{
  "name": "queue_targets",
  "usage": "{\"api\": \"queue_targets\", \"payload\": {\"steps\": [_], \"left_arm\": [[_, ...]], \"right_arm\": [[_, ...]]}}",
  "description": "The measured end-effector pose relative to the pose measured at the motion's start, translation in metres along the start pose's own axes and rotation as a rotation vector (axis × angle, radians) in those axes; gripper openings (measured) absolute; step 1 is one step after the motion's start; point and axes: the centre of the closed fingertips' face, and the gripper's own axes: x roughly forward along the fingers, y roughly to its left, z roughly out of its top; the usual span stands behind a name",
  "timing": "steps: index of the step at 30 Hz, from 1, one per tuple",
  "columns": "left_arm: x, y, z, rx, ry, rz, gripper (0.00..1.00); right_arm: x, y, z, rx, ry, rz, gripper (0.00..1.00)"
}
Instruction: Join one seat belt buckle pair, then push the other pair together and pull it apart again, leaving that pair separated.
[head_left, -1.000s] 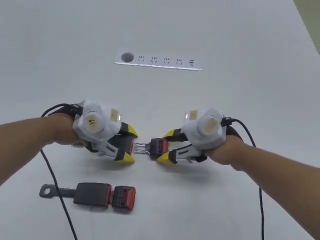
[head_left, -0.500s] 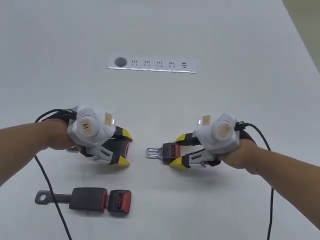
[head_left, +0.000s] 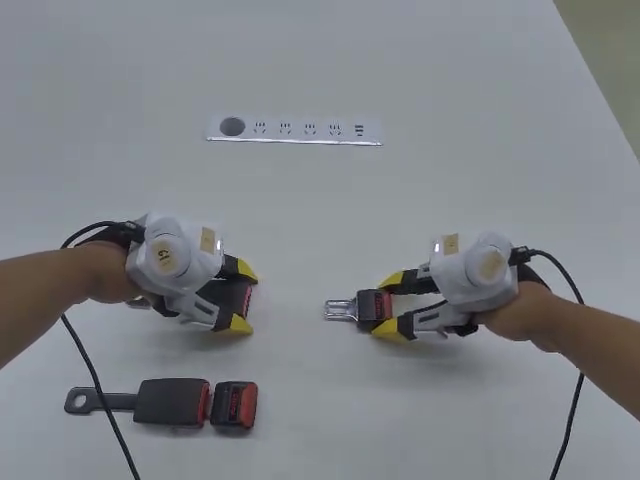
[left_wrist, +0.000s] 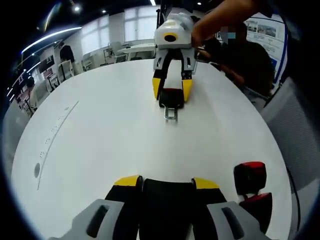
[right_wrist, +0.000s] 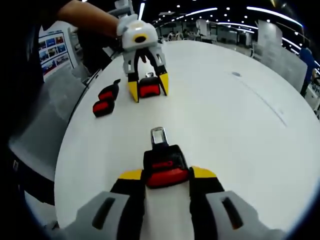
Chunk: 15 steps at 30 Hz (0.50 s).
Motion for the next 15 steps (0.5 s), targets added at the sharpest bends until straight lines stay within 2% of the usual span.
{"api": "queue_targets", "payload": {"steps": [2, 4, 15], "left_arm": [[0.000, 0.000, 0.000, 0.000, -0.001, 0.000, 0.40], [0.000, 0.001, 0.000, 0.002, -0.001, -0.001, 0.40], [0.000, 0.001, 0.000, 0.008, 0.010, -0.002, 0.40]], "right_arm": [[-0.005, -0.001, -0.005, 0.020, -0.001, 0.007, 0.34], [-0.010, -0.005, -0.010, 0.015, 0.004, -0.006, 0.34], [-0.026, -0.010, -0.031, 0.021, 0.024, -0.016, 0.35]]}}
